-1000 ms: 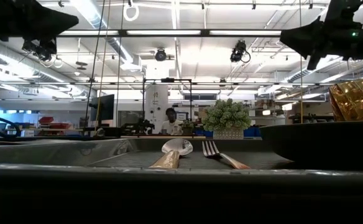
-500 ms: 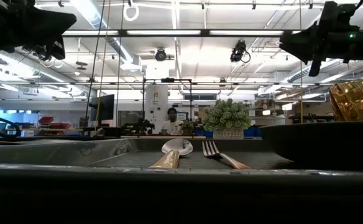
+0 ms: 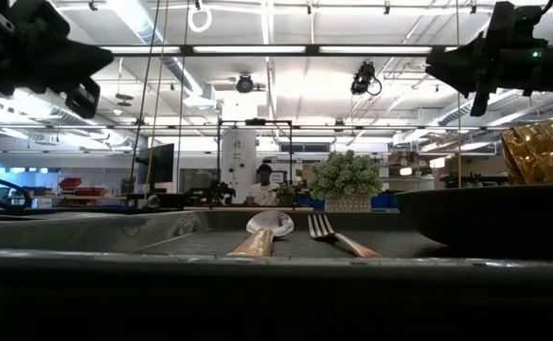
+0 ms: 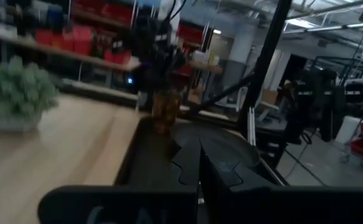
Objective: Pick and place plate/cup/fork/spoon on tray
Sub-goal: Return to Home Position
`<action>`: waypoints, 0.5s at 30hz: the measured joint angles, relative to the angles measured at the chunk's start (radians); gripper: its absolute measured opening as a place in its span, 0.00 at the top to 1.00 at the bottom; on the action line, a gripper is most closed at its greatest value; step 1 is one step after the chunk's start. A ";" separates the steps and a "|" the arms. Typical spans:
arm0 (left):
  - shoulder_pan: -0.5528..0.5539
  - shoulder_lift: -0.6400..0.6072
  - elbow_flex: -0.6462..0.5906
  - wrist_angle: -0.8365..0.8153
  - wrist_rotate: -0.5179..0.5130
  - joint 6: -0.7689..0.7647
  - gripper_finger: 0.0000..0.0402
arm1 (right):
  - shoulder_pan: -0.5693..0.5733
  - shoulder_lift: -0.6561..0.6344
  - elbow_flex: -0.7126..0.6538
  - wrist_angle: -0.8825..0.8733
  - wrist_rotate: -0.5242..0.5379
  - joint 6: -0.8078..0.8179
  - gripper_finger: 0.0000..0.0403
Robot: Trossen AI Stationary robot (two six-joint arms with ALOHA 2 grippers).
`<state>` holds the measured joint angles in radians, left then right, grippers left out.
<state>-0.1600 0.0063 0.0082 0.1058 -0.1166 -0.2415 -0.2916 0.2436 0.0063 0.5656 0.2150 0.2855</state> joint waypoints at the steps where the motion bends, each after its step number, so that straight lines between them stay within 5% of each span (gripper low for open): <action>1: 0.000 0.000 0.000 -0.014 0.000 -0.019 0.98 | 0.000 0.000 0.000 0.000 0.000 0.000 0.77; 15: 0.000 0.000 0.000 -0.030 -0.001 -0.036 0.98 | 0.000 0.000 0.000 0.001 0.000 0.000 0.77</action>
<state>-0.1604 0.0063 0.0078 0.0761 -0.1177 -0.2779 -0.2916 0.2436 0.0063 0.5667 0.2150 0.2856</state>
